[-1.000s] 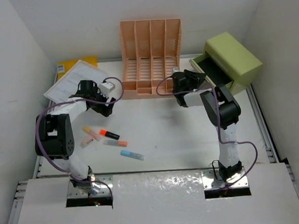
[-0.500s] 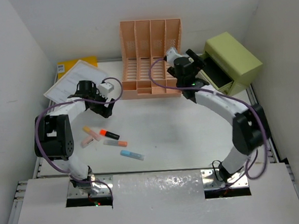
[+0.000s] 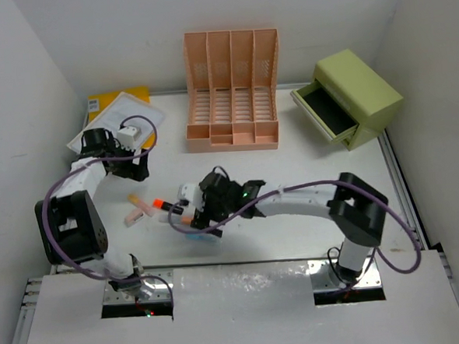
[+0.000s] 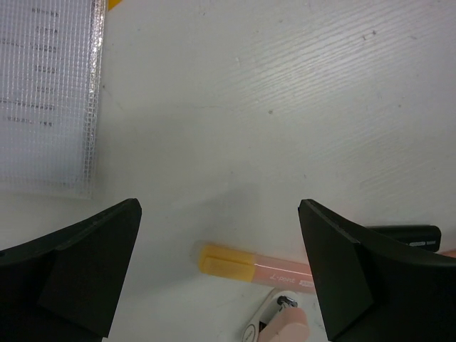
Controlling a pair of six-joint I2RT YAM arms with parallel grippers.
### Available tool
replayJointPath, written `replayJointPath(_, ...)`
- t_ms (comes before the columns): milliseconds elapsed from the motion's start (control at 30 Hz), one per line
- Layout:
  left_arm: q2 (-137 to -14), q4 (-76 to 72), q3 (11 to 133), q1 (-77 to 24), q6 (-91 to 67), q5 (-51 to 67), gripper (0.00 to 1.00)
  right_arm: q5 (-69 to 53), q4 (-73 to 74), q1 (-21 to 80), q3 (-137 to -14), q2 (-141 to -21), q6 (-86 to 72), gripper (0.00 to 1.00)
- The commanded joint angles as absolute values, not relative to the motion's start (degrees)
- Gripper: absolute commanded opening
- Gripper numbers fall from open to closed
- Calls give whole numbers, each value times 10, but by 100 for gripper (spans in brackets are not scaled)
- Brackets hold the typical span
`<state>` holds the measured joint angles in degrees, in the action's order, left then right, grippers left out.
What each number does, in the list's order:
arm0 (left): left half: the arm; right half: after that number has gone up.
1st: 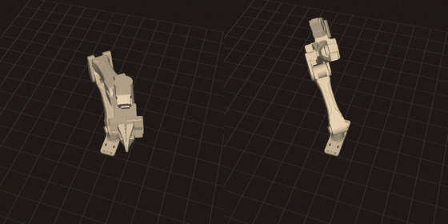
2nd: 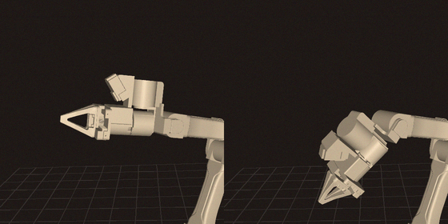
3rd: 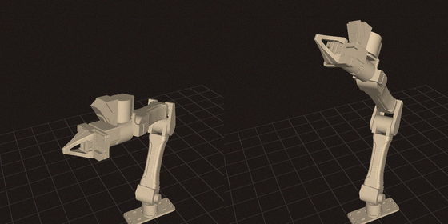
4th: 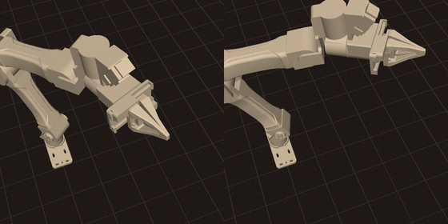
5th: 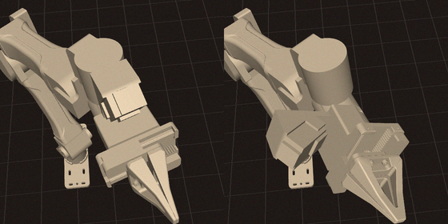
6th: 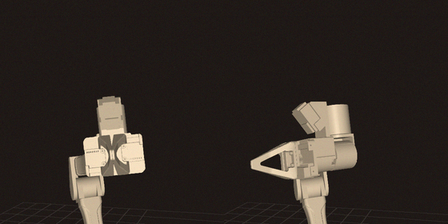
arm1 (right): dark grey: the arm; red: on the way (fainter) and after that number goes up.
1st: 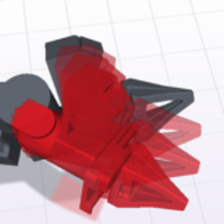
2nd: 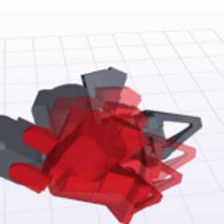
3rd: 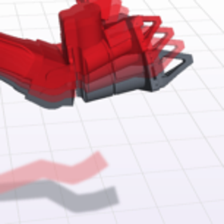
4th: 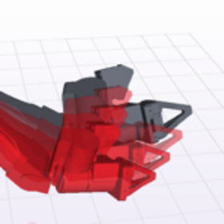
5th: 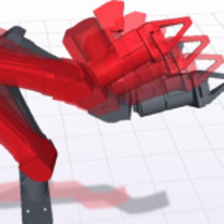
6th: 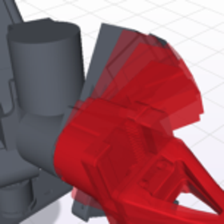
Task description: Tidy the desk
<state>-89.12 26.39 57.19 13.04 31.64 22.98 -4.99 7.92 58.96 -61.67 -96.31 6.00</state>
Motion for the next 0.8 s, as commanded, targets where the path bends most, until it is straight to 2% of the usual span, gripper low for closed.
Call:
replayJointPath(0,-835,249,550,127,316,237,92,-83,126,623,-656,-1017,38,87)
replayJointPath(167,-823,245,540,127,314,210,92,-114,121,649,-681,-1084,5,79)
replayJointPath(267,-823,232,532,127,307,199,92,-85,128,662,-685,-1108,4,77)
replayJointPath(367,-825,225,527,126,304,193,92,-66,134,666,-686,-1132,4,63)
replayJointPath(400,-825,226,526,126,305,192,92,-58,138,666,-689,-1137,4,49)
replayJointPath(467,-825,226,525,125,308,191,92,-40,155,666,-694,-1148,4,27)
replayJointPath(500,-824,227,523,125,309,191,92,-26,158,666,-695,-1147,4,3)
replayJointPath(667,-824,226,520,126,311,192,92,-14,156,666,-652,-1087,63,0)
replayJointPath(767,-825,225,520,126,311,196,92,-58,158,666,-623,-1024,108,0)
